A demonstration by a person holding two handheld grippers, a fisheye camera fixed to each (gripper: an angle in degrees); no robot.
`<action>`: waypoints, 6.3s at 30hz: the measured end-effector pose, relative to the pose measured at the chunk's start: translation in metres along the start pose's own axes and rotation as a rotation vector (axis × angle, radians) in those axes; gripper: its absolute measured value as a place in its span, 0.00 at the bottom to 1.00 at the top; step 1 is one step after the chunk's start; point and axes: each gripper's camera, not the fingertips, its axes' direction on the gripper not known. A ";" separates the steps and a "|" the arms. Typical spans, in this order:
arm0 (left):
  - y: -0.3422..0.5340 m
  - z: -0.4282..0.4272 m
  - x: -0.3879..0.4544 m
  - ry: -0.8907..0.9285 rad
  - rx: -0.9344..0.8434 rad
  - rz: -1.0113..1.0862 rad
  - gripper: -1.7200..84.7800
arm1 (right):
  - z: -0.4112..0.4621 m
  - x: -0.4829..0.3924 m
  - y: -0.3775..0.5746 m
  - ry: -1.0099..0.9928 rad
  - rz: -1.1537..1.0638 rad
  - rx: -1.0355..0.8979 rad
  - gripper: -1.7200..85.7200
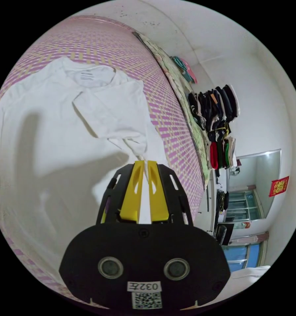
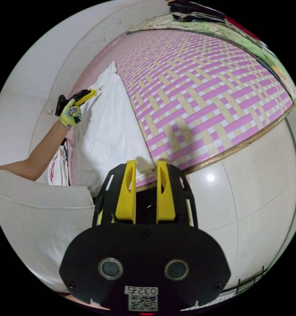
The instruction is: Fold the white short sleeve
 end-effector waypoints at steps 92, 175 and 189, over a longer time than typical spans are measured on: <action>-0.039 -0.003 0.028 -0.121 0.026 0.088 0.01 | 0.010 -0.014 0.031 -0.021 -0.064 0.032 0.07; 0.350 0.244 0.302 -0.420 -0.645 0.523 0.01 | -0.201 0.024 0.766 0.003 0.667 0.523 0.01; 0.521 0.577 0.440 -0.567 -1.421 0.851 0.01 | -0.264 0.124 0.991 -0.093 1.161 0.572 0.01</action>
